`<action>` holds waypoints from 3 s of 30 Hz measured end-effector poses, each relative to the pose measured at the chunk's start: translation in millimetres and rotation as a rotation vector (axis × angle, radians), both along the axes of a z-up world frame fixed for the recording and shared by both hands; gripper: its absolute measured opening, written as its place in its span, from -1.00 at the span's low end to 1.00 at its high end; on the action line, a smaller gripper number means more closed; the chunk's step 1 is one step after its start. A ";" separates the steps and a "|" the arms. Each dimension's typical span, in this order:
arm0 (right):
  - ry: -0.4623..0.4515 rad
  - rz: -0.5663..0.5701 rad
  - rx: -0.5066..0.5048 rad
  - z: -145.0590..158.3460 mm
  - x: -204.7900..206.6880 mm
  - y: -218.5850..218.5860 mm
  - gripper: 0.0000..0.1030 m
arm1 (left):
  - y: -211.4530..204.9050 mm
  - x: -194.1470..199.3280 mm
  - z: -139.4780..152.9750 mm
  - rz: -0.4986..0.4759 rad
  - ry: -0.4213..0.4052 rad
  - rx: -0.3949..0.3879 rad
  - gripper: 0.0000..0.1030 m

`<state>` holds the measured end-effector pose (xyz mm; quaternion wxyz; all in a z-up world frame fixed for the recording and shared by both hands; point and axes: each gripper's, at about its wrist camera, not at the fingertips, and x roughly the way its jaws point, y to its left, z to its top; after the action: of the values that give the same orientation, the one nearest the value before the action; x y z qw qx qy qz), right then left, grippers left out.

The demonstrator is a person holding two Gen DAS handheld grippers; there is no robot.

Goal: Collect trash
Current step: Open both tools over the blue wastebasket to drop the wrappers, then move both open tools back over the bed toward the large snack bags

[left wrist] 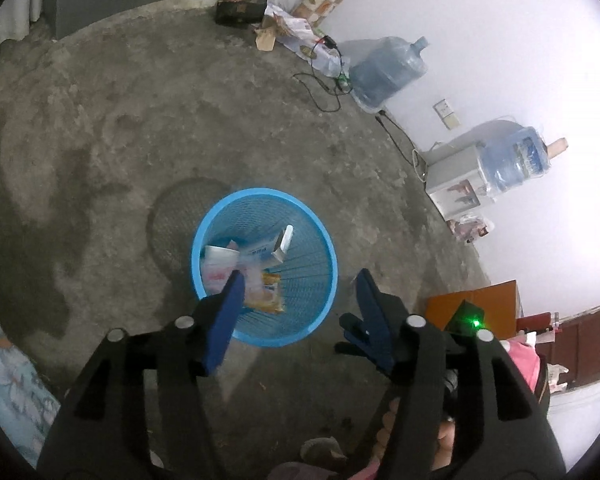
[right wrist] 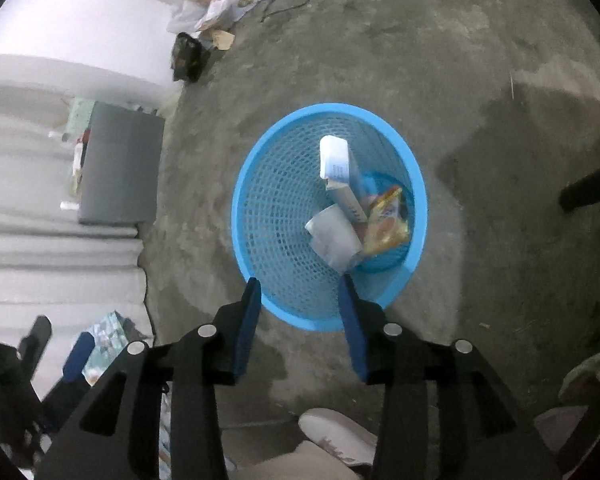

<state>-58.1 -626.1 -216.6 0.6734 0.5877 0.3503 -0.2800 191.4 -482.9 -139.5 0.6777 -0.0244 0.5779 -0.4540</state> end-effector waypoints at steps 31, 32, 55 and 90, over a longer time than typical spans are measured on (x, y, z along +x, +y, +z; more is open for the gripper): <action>-0.300 0.646 -0.707 304.9 73.9 286.2 0.86 | 498.4 -129.3 186.4 0.645 -0.548 -0.095 0.83; -0.298 0.674 -0.720 306.1 79.1 299.3 0.87 | 516.5 -130.5 179.5 0.697 -0.540 -0.064 0.83; -0.107 1.228 -1.157 294.5 137.3 585.8 0.87 | 674.4 -134.4 60.0 1.137 -0.341 0.332 0.83; -0.212 1.193 -0.901 289.5 162.8 565.6 0.87 | 700.5 -156.5 59.5 1.072 -0.371 0.076 0.83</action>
<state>104.8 -60.5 72.9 0.9161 -0.0099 0.3940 0.0740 35.0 217.6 -80.0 0.9040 -0.2098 0.3720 -0.0224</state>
